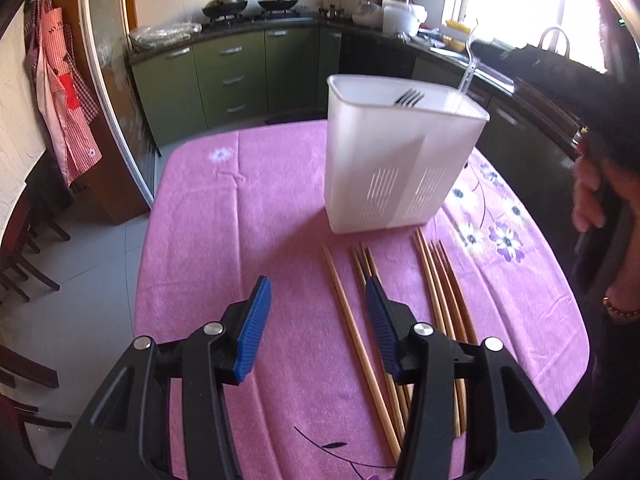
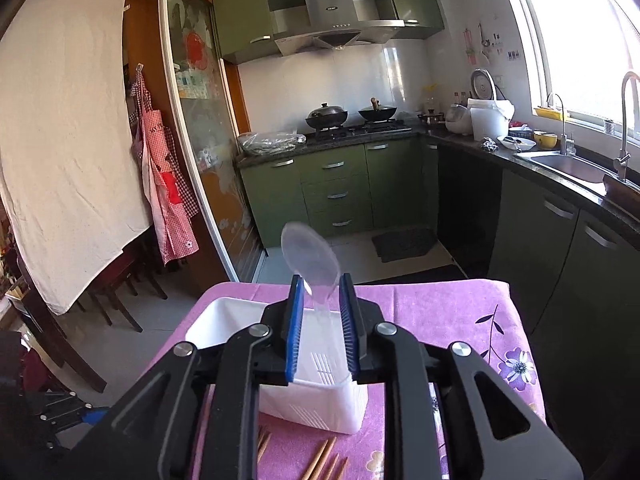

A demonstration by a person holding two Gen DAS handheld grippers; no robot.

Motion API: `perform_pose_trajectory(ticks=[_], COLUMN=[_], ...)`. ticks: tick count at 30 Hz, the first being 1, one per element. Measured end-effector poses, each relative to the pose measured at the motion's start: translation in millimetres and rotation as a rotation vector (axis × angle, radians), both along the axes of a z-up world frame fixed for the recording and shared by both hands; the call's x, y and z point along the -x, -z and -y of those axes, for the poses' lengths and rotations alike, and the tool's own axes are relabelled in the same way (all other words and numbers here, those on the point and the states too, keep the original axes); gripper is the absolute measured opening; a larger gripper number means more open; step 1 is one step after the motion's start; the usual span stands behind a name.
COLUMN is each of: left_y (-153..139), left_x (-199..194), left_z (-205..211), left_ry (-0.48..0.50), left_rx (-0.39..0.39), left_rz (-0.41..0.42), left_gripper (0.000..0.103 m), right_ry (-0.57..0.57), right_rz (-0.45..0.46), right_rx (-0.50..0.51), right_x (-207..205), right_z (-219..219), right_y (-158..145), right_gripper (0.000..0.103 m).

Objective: Organize utensils
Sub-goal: 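Lower the left gripper to a wooden chopstick and close on it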

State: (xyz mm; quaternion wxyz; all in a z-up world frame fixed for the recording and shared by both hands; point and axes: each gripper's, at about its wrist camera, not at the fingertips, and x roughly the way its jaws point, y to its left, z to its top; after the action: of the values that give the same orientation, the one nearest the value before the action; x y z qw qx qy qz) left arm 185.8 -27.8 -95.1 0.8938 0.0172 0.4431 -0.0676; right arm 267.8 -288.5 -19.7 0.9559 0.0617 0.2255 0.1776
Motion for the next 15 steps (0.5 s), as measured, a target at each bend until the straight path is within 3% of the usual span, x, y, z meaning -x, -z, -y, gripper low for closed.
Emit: perform_pose_trajectory(ticks=[3,8,12,15], left_y=[10.1,28.5,45.1,57.3], left_x=[-5.8,-20.8,-33.3,-43.7], left_z=[3.5,10.1,12.1,13.6], left_ry=[0.005,0.011,-0.008,-0.017], left_rx=[0.009,0.025,0.03,0.034], left_rz=[-0.07,-0.173,-0.253,-0.312], left_gripper=[0.047,0.047,0.046,0.04], right_ry=[0.003,-0.019,-0.013,0.006], right_rz=[0.022,-0.018,-0.098,-0.185], right_rx=[-0.004,-0.006,0.005,0.032], right_x=[23.1,47.2,62.5,67.9], right_z=[10.6,25.8,41.4,54.5], right_y=[-10.2,-11.1,11.2,41.2], right_gripper=[0.03,0.03,0.03,0.03])
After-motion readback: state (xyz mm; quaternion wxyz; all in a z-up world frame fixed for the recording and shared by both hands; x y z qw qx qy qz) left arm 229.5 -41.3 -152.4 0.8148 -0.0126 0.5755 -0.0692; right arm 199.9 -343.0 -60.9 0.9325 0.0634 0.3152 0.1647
